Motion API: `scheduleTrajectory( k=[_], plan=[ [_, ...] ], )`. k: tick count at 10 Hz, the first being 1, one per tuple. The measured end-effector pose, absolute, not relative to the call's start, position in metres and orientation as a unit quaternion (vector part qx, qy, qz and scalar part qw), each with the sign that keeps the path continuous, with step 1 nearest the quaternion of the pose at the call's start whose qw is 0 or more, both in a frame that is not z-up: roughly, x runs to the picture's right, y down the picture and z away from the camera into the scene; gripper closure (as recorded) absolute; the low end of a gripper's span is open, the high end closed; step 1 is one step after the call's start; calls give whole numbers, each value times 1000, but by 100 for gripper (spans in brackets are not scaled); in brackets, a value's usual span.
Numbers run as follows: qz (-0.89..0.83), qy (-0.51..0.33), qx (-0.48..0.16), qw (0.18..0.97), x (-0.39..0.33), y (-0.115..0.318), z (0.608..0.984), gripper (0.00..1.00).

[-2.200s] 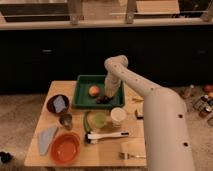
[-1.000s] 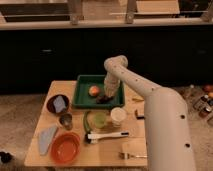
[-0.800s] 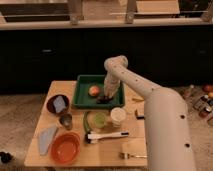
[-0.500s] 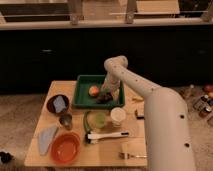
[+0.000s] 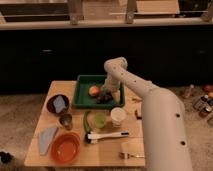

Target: Place grapes in red bowl

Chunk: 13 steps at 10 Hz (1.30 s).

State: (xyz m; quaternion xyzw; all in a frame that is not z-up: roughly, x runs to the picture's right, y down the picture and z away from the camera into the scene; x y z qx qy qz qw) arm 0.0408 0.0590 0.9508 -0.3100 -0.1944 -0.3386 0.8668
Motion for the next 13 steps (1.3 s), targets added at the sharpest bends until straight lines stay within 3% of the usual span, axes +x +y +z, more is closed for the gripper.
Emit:
scheduleTrajectory(
  k=[2,8,13],
  plan=[
    [-334,-194,-320,865,40,66,959,38],
    [-335,-193,-320,865,44,61,954,97],
    [-336,-189,-297,874,49,38,938,100]
  ],
)
